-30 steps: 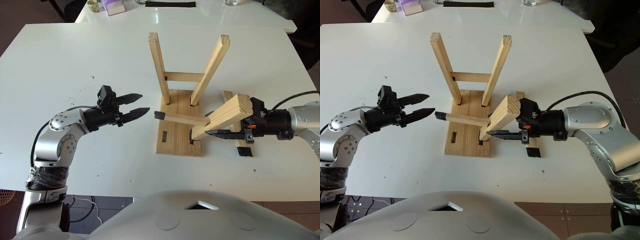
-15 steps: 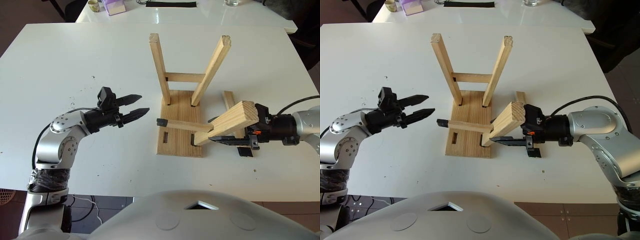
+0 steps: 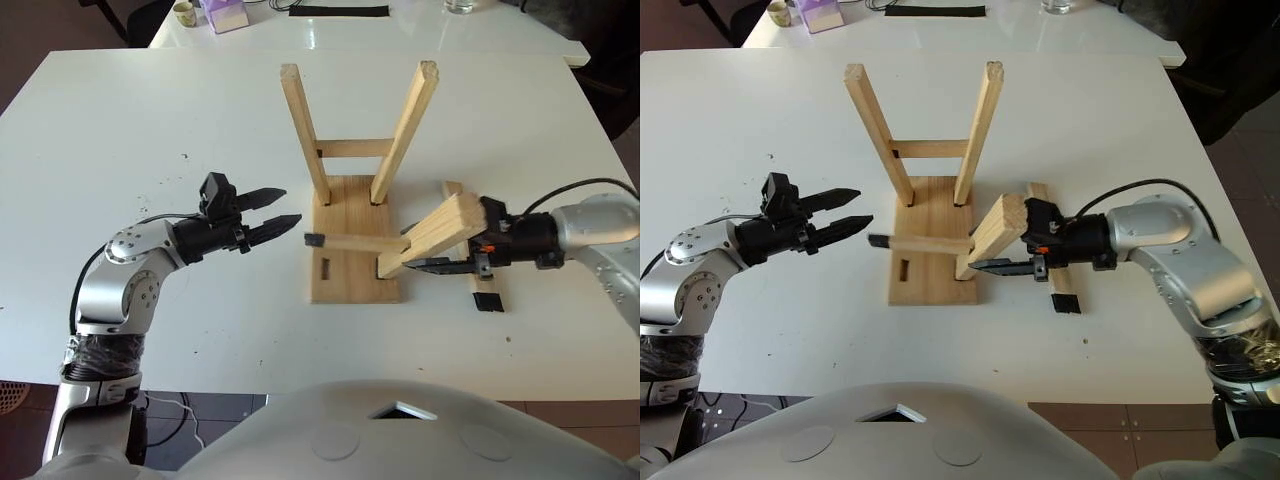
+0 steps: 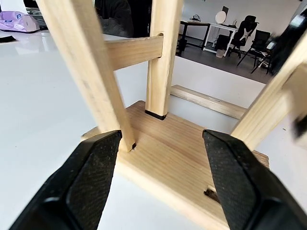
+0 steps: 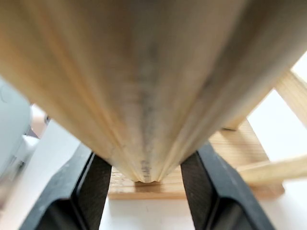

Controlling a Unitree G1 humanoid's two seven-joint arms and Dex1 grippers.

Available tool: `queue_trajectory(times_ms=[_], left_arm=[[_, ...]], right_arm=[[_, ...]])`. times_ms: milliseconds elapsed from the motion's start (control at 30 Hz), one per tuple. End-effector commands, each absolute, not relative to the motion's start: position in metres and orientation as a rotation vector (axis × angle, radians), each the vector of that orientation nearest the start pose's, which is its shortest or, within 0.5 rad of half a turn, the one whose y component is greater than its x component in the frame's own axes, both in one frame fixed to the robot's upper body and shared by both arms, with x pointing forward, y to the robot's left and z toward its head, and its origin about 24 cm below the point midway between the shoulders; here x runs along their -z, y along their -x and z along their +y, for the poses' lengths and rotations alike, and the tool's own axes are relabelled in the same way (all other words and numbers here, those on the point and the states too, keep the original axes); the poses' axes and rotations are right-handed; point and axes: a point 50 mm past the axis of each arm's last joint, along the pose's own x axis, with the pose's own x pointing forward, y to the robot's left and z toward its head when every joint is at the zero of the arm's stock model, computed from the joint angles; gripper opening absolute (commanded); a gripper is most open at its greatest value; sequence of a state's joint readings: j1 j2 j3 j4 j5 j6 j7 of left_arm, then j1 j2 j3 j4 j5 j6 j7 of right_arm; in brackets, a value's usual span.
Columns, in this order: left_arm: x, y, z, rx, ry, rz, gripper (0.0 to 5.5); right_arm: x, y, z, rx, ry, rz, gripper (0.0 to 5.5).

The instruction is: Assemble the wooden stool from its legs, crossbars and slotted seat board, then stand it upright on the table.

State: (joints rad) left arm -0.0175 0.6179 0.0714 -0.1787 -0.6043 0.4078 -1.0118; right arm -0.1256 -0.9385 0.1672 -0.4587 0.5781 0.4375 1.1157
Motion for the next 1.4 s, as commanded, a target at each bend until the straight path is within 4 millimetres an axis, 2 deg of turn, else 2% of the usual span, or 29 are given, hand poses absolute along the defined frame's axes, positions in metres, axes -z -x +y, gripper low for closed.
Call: queue_trajectory(times_ms=[33, 167, 300, 400, 500, 600, 733, 767, 867, 933, 1033, 1133, 1233, 1300, 1333, 1400], left_arm=[[-0.090, -0.228, 0.207, 1.041, 0.074, 0.221, 3.13], [-0.087, -0.227, 0.207, 1.031, 0.078, 0.222, 3.13], [-0.086, -0.227, 0.205, 1.023, 0.081, 0.220, 3.13], [-0.085, -0.227, 0.205, 1.023, 0.079, 0.223, 3.13], [-0.086, -0.227, 0.206, 1.022, 0.080, 0.225, 3.13], [-0.085, -0.227, 0.206, 1.019, 0.081, 0.226, 3.13], [-0.084, -0.228, 0.207, 1.011, 0.084, 0.226, 3.13], [-0.084, -0.228, 0.207, 1.007, 0.084, 0.225, 3.13], [-0.083, -0.228, 0.206, 0.996, 0.087, 0.221, 3.13], [-0.082, -0.227, 0.205, 0.992, 0.089, 0.218, 3.13], [-0.081, -0.224, 0.206, 0.978, 0.094, 0.216, 3.13], [-0.079, -0.220, 0.207, 0.959, 0.098, 0.217, 3.13], [-0.078, -0.213, 0.208, 0.934, 0.102, 0.215, 3.13], [-0.075, -0.204, 0.212, 0.899, 0.112, 0.218, 3.13], [-0.073, -0.199, 0.213, 0.884, 0.115, 0.225, 3.13], [-0.067, -0.186, 0.214, 0.859, 0.112, 0.255, 3.13]], right_arm=[[-0.126, -0.211, -0.180, -1.411, 0.325, 0.442, 2.02], [-0.122, -0.213, -0.178, -1.419, 0.355, 0.457, 2.02], [-0.099, -0.203, -0.174, -1.461, 0.373, 0.544, 2.02], [-0.079, -0.193, -0.180, -1.472, 0.424, 0.625, 2.02], [-0.074, -0.189, -0.184, -1.475, 0.454, 0.648, 2.02], [-0.079, -0.190, -0.183, -1.475, 0.450, 0.621, 2.02], [-0.097, -0.193, -0.176, -1.482, 0.393, 0.531, 2.02], [-0.103, -0.194, -0.174, -1.490, 0.377, 0.508, 2.40], [-0.122, -0.198, -0.171, -1.513, 0.340, 0.454, 2.83], [-0.128, -0.206, -0.172, -1.457, 0.375, 0.423, 3.16], [-0.138, -0.215, -0.178, -1.405, 0.421, 0.401, 3.20], [-0.139, -0.216, -0.198, -1.290, 0.540, 0.442, 3.20], [-0.134, -0.194, -0.220, -1.262, 0.658, 0.518, 3.45], [-0.133, -0.177, -0.222, -1.241, 0.605, 0.539, 3.77], [-0.130, -0.172, -0.224, -1.194, 0.591, 0.546, 3.94], [-0.123, -0.170, -0.230, -1.028, 0.526, 0.563, 3.94]])
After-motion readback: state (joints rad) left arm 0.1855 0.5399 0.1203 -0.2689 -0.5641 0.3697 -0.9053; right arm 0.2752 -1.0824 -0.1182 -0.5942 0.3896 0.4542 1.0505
